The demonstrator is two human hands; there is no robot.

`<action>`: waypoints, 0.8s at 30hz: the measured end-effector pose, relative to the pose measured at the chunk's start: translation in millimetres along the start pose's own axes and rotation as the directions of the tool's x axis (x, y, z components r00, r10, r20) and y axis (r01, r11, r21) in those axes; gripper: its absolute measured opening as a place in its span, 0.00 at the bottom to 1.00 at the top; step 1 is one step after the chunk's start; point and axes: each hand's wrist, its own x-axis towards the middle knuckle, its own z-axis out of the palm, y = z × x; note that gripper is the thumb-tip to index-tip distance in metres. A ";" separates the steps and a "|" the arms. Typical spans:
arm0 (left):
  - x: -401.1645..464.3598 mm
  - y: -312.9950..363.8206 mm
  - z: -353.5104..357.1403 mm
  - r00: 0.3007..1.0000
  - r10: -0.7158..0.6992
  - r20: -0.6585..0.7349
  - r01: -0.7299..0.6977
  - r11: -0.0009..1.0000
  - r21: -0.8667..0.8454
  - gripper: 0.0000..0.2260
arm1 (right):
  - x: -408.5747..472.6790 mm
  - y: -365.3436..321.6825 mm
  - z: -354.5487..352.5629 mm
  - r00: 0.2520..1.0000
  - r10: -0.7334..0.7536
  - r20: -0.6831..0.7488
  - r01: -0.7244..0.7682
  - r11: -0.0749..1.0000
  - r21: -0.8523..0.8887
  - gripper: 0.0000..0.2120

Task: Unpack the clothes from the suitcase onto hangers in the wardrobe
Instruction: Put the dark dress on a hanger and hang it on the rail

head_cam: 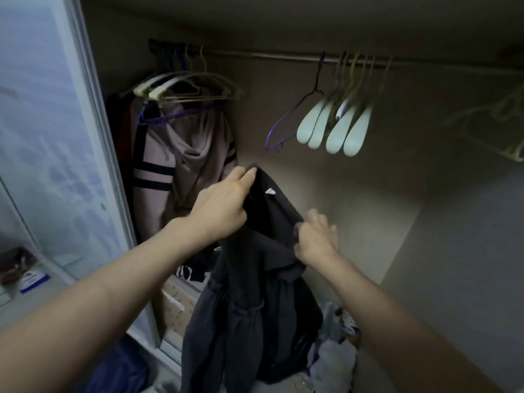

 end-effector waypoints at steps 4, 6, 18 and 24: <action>-4.7 -2.7 -3.4 0.959 -0.002 -0.284 -0.012 0.999 -0.047 0.31 | -0.6 19.6 -36.9 0.860 0.060 -0.506 0.106 0.950 0.293 0.26; -9.0 0.1 9.6 0.938 0.184 -0.295 -0.167 0.983 0.082 0.31 | -3.8 32.4 -35.8 0.812 -0.028 -0.583 0.252 0.917 0.308 0.25; 44.3 90.1 13.4 0.971 0.239 0.007 -0.238 0.970 -0.057 0.26 | -31.9 118.7 -62.8 0.974 0.192 -0.123 -0.124 0.900 0.418 0.23; 65.7 130.7 13.5 0.933 0.361 0.005 -0.359 0.927 -0.107 0.28 | -45.0 168.1 -104.4 0.846 0.342 -0.408 -0.150 0.889 0.433 0.14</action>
